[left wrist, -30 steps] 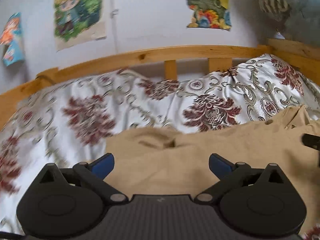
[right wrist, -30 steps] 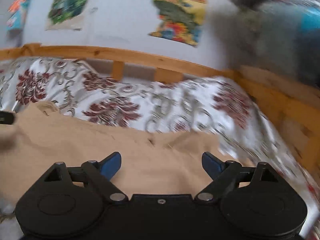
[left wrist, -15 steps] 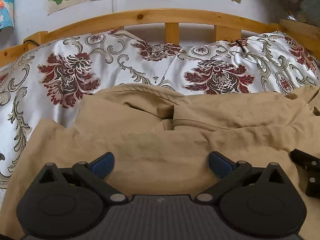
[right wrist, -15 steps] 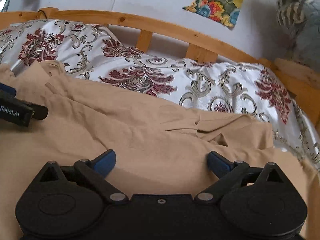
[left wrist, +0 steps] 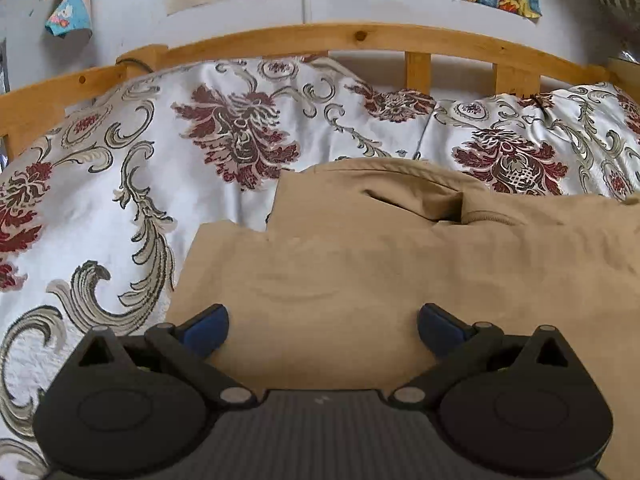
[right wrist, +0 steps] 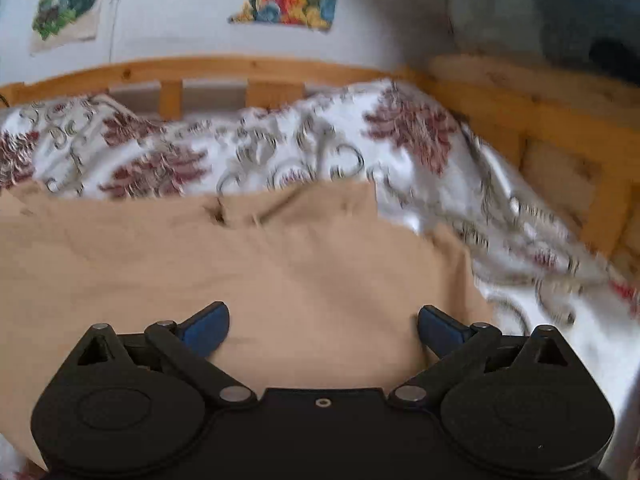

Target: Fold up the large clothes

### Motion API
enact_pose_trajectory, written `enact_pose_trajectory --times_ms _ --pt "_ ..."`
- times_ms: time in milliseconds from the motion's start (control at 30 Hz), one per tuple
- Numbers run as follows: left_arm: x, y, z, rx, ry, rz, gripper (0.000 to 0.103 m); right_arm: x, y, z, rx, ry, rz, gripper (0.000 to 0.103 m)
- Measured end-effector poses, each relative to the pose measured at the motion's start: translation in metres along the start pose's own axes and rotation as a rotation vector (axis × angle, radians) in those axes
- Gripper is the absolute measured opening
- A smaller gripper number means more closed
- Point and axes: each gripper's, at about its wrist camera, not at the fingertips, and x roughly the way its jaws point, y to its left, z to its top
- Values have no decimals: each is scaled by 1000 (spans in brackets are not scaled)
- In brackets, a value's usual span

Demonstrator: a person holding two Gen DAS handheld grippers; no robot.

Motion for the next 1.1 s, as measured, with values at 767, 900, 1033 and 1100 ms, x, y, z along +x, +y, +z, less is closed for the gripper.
enact_pose_trajectory --times_ms 767,900,1033,1100 --pt "-116 -2 -32 -124 248 -14 103 -104 -1 14 433 146 188 102" --pt "-122 -2 -37 -158 290 -49 103 -98 -32 -13 659 320 122 102" --pt "-116 -4 -38 -163 322 -106 103 -83 -50 -23 758 318 87 102" --pt "-112 -6 -39 -164 329 -97 103 -74 -53 -23 777 299 98 102"
